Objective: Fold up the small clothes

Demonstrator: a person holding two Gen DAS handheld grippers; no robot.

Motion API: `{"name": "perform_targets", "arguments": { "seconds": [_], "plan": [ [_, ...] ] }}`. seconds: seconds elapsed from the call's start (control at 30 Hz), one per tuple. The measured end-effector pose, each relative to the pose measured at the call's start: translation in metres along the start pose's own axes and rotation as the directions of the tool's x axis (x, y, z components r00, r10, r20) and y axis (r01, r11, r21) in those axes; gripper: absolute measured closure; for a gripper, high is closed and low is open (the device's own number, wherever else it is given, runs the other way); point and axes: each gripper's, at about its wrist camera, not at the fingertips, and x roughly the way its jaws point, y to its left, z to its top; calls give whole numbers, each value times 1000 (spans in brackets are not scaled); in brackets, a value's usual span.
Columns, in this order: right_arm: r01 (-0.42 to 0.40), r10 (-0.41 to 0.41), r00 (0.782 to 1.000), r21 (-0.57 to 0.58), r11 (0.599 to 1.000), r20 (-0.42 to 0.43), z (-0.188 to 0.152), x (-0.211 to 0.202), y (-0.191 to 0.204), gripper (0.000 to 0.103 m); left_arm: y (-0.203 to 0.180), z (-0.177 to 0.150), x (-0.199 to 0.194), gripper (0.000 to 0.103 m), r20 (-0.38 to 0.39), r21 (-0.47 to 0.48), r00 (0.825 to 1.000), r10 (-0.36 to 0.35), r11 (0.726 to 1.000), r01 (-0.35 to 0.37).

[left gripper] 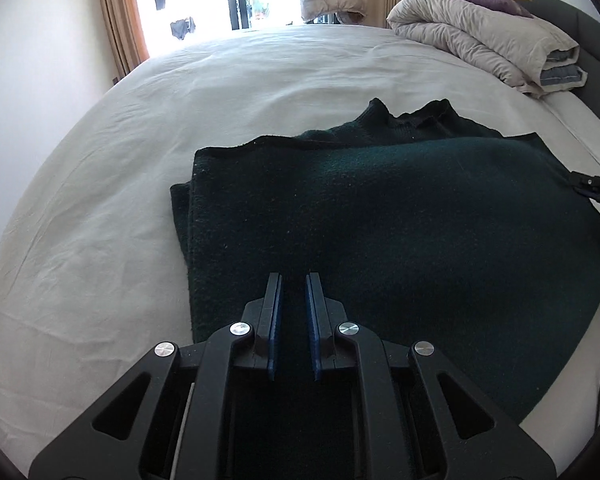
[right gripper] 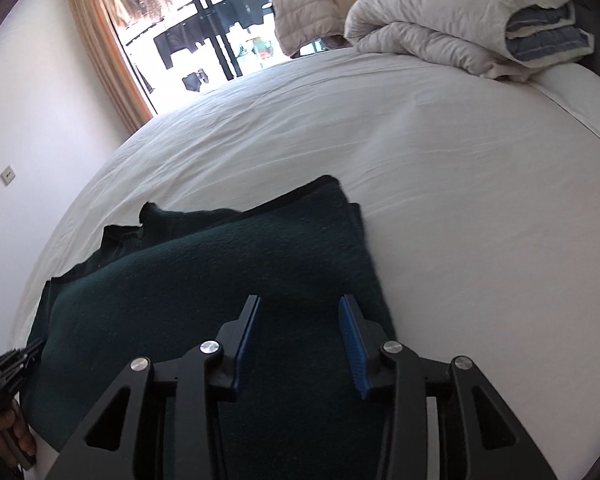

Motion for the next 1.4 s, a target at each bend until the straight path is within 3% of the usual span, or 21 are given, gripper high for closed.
{"name": "perform_targets", "arguments": {
  "seconds": [0.07, 0.1, 0.17, 0.27, 0.3, 0.33, 0.4, 0.6, 0.67, 0.73, 0.8, 0.87, 1.07, 1.17, 1.23, 1.3, 1.33, 1.4],
  "plan": [
    [-158, 158, 987, 3, 987, 21, -12, -18, 21, 58, 2, -7, -3, 92, 3, -25, 1000, -15, 1000, 16],
    [-260, 260, 966, -1, 966, -4, -20, -21, 38, 59, 3, -10, -4, 92, 5, -38, 1000, -18, 999, 18],
    [-428, 423, 901, -39, 903, -98, -43, -19, 79, 58, 3, -14, -7, 92, 7, -50, 1000, -10, 999, 11],
    [-528, 500, 826, -48, 848, -261, -84, -1, 125, 58, 2, -22, -11, 92, 3, -44, 1000, 9, 999, -9],
    [-522, 484, 823, -62, 850, -296, -94, 7, 132, 58, 2, -23, -12, 92, 2, -38, 1000, 12, 999, -12],
    [-496, 454, 841, -87, 864, -295, -100, 11, 134, 58, 3, -24, -12, 92, 2, -37, 1000, 11, 999, -10],
    [-500, 475, 840, -33, 865, -262, -97, 11, 120, 66, 6, -26, -11, 92, 2, -45, 1000, -4, 999, 4],
    [-318, 328, 939, 105, 942, -105, -64, -11, 33, 66, 14, -31, -14, 92, 6, -65, 1000, -27, 998, 27],
    [-232, 243, 969, 176, 957, -38, -56, -23, -3, 62, 15, -31, -15, 92, 8, -70, 999, -31, 997, 32],
    [-182, 184, 983, 284, 941, 17, -52, -36, -40, 62, 16, -31, -15, 92, 9, -76, 999, -38, 996, 39],
    [-161, 149, 987, 350, 923, 63, -50, -49, -58, 62, 16, -30, -14, 92, 10, -82, 999, -44, 996, 45],
    [-146, 127, 989, 318, 937, 81, -46, -60, -51, 58, 17, -30, -13, 92, 12, -85, 999, -45, 995, 46],
    [-330, 333, 943, 111, 938, -13, -48, -39, 47, 48, 17, -29, -13, 92, 15, -91, 999, -50, 995, 51],
    [-364, 366, 927, 36, 931, -77, -54, -17, 97, 47, 22, -30, -17, 92, 29, -125, 997, -71, 989, 74],
    [-372, 372, 923, 17, 928, -93, -55, -5, 114, 41, 33, -35, -27, 91, 54, -203, 992, -111, 972, 120],
    [-373, 373, 919, 18, 927, -130, -59, 13, 123, 20, 43, -45, -41, 91, 86, -279, 987, -135, 948, 154],
    [-354, 353, 921, 25, 935, -168, -61, 24, 123, 19, 47, -51, -49, 91, 102, -313, 985, -141, 935, 166],
    [-353, 347, 926, -18, 935, -151, -75, 22, 125, 20, 54, -67, -63, 91, 121, -380, 980, -159, 905, 194]
  ]
}}
